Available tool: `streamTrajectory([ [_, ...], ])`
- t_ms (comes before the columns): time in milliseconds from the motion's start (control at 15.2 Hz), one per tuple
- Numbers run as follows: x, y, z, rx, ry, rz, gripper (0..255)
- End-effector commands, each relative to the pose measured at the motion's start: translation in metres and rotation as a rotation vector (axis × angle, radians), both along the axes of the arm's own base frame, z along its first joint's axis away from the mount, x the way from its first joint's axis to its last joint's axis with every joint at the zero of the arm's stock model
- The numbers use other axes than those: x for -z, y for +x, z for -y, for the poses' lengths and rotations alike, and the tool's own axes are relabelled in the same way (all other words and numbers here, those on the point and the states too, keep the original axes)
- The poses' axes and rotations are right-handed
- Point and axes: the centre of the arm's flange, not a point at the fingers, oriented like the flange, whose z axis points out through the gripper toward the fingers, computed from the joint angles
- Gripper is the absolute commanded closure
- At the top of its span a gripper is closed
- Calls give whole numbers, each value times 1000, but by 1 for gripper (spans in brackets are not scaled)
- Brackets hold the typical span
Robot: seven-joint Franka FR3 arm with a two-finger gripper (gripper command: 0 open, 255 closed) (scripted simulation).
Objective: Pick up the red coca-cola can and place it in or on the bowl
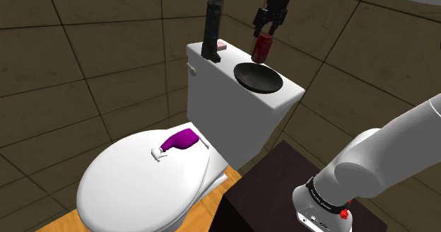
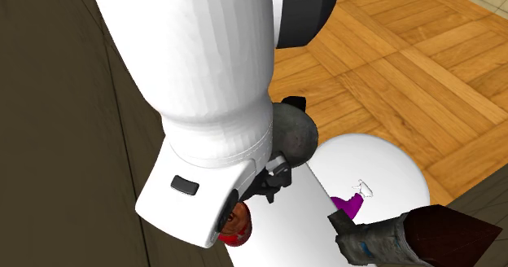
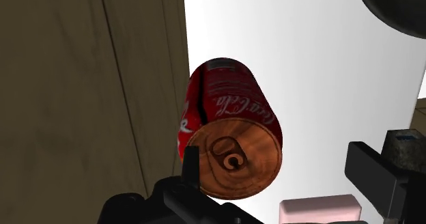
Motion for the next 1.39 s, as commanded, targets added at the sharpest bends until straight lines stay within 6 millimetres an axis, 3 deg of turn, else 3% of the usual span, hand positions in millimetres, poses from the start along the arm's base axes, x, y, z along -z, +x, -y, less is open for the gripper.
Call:
streamTrajectory([
  [0,8,3,15,22,7,-35,255],
  [792,-55,3,15,22,7,-35,255],
  [858,-31,-4,-1,0,45,-145,255],
  [924,-31,-4,-1,0,45,-145,0],
  [1188,-7,-55,54,72,161,6,0],
  [1320,-1,-55,55,74,163,9,0],
])
